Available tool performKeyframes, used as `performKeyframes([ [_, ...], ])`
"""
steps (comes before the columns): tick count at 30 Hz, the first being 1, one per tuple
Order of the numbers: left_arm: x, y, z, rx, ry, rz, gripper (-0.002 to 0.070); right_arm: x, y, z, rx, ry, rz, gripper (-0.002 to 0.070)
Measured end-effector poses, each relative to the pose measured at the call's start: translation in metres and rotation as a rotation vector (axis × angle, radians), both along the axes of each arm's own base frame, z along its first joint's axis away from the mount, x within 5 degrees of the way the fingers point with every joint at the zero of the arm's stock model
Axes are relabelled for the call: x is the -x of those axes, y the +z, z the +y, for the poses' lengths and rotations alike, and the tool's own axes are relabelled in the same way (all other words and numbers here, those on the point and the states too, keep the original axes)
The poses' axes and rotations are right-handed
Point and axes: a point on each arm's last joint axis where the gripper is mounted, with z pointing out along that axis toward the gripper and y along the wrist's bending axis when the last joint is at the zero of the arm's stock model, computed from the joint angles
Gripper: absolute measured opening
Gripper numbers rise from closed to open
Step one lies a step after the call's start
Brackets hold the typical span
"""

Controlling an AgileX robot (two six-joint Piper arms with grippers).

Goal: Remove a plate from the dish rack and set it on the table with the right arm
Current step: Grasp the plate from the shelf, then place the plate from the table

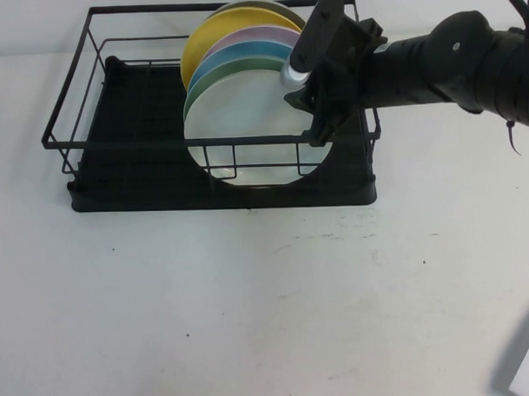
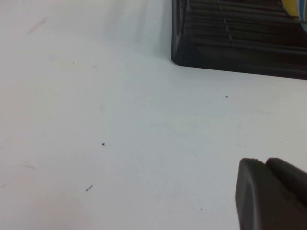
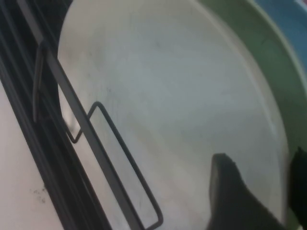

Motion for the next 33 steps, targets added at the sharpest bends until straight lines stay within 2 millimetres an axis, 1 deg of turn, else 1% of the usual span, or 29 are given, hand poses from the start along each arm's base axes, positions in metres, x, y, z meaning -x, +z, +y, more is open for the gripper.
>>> performKeyframes([
  [9,0.0,0.0,0.0,0.0,0.0,0.0,-0.0004,-0.005,-0.008,0.0,0.012,-0.017,-0.007,0.024],
  [11,0.0,0.0,0.0,0.0,0.0,0.0,-0.0004,-0.006,-0.01,0.001,0.013,-0.02,-0.006,0.023],
  [14,0.0,0.0,0.0,0.0,0.0,0.0,-0.0004,-0.007,-0.011,0.001,0.013,-0.022,-0.007,0.0169],
  [16,0.0,0.0,0.0,0.0,0.0,0.0,-0.0004,-0.007,-0.011,0.0,0.013,-0.025,-0.01,0.009],
  [17,0.0,0.0,0.0,0.0,0.0,0.0,-0.0004,-0.007,-0.01,0.0,0.013,-0.027,-0.012,0.0062],
  [18,0.0,0.0,0.0,0.0,0.0,0.0,-0.0004,-0.007,-0.01,0.0,0.013,-0.028,-0.016,0.0046],
  [21,0.0,0.0,0.0,0.0,0.0,0.0,-0.0004,-0.007,-0.008,0.0,0.005,-0.036,-0.014,0.0046],
  [23,0.0,0.0,0.0,0.0,0.0,0.0,-0.0004,-0.004,0.001,-0.002,-0.011,-0.044,-0.02,0.0046],
  [26,0.0,0.0,0.0,0.0,0.0,0.0,-0.0004,0.005,0.024,-0.006,-0.033,-0.046,-0.042,0.0046],
  [30,0.0,0.0,0.0,0.0,0.0,0.0,-0.0004,0.03,0.075,-0.018,-0.124,-0.07,-0.078,0.0043],
  [33,0.0,0.0,0.0,0.0,0.0,0.0,-0.0004,0.059,0.108,-0.023,-0.22,-0.073,-0.018,0.0043],
])
